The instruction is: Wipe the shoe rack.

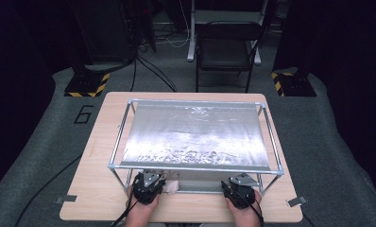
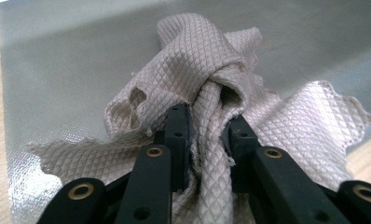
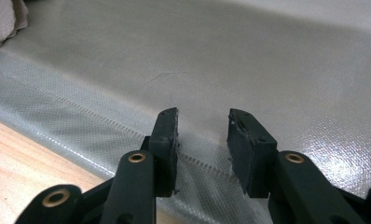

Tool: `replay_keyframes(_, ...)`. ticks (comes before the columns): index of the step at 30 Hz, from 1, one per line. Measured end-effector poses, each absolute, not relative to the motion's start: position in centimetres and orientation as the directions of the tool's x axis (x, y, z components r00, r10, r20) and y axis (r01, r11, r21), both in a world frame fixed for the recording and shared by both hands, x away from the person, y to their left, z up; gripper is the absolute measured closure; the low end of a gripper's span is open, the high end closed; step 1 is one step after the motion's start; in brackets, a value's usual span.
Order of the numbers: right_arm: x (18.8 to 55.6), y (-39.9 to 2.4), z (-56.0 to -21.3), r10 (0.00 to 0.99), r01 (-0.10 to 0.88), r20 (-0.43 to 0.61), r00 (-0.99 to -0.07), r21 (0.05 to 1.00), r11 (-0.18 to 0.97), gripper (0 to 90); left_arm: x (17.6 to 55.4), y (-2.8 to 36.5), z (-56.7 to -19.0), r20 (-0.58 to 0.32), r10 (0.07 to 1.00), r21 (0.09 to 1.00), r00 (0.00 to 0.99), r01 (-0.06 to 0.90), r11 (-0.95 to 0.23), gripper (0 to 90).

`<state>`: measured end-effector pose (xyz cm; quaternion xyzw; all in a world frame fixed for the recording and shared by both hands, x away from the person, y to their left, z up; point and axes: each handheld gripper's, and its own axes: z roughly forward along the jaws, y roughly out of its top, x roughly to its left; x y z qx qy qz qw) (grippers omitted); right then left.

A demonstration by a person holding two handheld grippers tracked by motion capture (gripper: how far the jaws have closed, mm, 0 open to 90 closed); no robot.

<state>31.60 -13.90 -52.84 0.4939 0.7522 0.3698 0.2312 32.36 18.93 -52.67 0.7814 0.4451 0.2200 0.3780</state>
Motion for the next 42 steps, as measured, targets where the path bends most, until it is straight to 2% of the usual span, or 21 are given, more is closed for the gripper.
replay_keyframes(7,31.6,-13.9,-52.8,0.914,0.572,0.019,-0.405,0.785,0.237,63.4,31.3,20.0,-51.8,0.021,0.844,0.786,0.535,0.513,-0.345,77.2)
replay_keyframes(8,31.6,-13.9,-52.8,0.914,0.572,0.019,-0.405,0.785,0.237,63.4,30.9,20.2,-51.5,0.022,0.859,0.801,0.511,0.506,-0.321,77.2)
replay_keyframes(18,31.6,-13.9,-52.8,0.914,0.577,0.022,-0.405,0.782,0.237,63.4,29.6,22.0,-50.4,0.019,0.872,0.822,0.489,0.488,-0.292,77.3)
replay_keyframes(20,31.6,-13.9,-52.8,0.914,0.577,0.022,-0.405,0.782,0.236,63.4,29.2,22.2,-50.4,-0.019,0.889,0.836,0.457,0.495,-0.237,77.3)
replay_keyframes(42,31.6,-14.0,-52.8,0.913,0.577,0.026,-0.407,0.783,0.234,63.4,28.1,24.7,-49.7,0.011,0.918,0.842,0.396,0.492,-0.222,77.3)
